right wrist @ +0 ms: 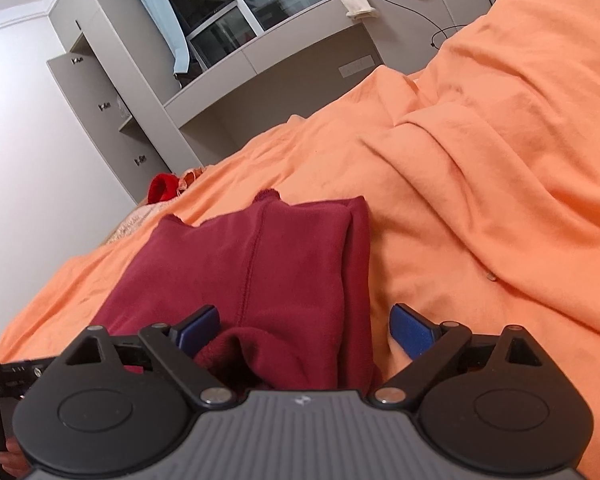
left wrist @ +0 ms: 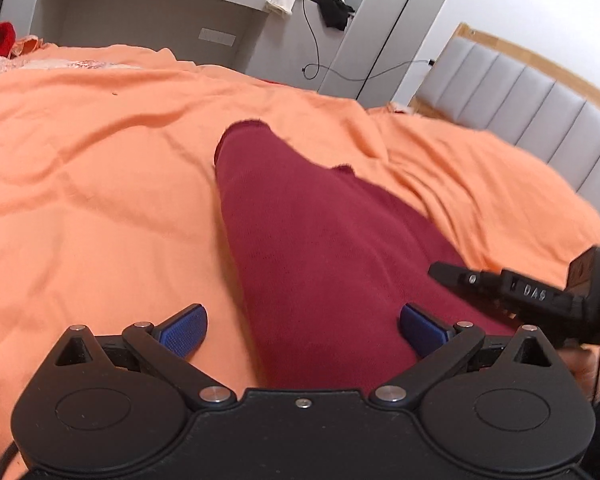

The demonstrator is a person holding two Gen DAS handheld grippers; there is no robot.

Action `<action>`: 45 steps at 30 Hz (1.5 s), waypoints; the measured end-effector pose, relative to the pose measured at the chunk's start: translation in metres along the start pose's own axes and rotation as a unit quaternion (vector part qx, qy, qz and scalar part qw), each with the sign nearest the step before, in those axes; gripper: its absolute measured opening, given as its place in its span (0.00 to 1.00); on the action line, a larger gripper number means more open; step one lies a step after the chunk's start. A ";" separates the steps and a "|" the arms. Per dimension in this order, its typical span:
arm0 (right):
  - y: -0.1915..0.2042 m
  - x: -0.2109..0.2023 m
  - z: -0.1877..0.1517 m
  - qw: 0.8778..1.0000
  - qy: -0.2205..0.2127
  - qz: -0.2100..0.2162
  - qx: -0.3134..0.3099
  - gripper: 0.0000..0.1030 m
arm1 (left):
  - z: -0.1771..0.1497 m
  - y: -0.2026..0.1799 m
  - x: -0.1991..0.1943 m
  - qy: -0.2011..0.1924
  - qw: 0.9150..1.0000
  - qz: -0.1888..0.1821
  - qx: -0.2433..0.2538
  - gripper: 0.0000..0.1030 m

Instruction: Fold small clothes

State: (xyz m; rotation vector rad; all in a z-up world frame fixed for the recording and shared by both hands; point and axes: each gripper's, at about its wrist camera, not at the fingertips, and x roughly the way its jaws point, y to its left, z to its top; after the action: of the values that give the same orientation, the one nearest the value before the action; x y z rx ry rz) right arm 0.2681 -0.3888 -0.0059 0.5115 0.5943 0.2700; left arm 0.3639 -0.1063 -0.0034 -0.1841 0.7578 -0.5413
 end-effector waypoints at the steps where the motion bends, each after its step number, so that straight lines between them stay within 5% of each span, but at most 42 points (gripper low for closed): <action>1: 0.001 0.000 0.000 1.000 0.000 -0.002 -0.003 0.90 | -0.002 -0.002 0.001 0.000 1.000 0.006 0.003 1.00; 9: 0.002 0.000 -0.003 1.000 -0.006 0.002 -0.006 0.69 | -0.006 0.000 0.002 -0.002 1.000 0.011 -0.004 1.00; 32: -0.002 0.008 -0.001 1.000 0.007 -0.001 -0.005 0.75 | -0.007 -0.001 0.001 -0.004 1.000 0.015 -0.003 1.00; 45: 0.005 0.003 -0.001 1.000 0.002 0.014 -0.028 0.49 | -0.002 0.004 0.003 0.009 1.000 -0.001 -0.018 0.95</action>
State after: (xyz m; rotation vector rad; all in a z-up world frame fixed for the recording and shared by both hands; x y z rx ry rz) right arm 0.2693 -0.3826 -0.0057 0.4645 0.5828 0.3131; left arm 0.3657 -0.1040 -0.0083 -0.2131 0.7856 -0.5318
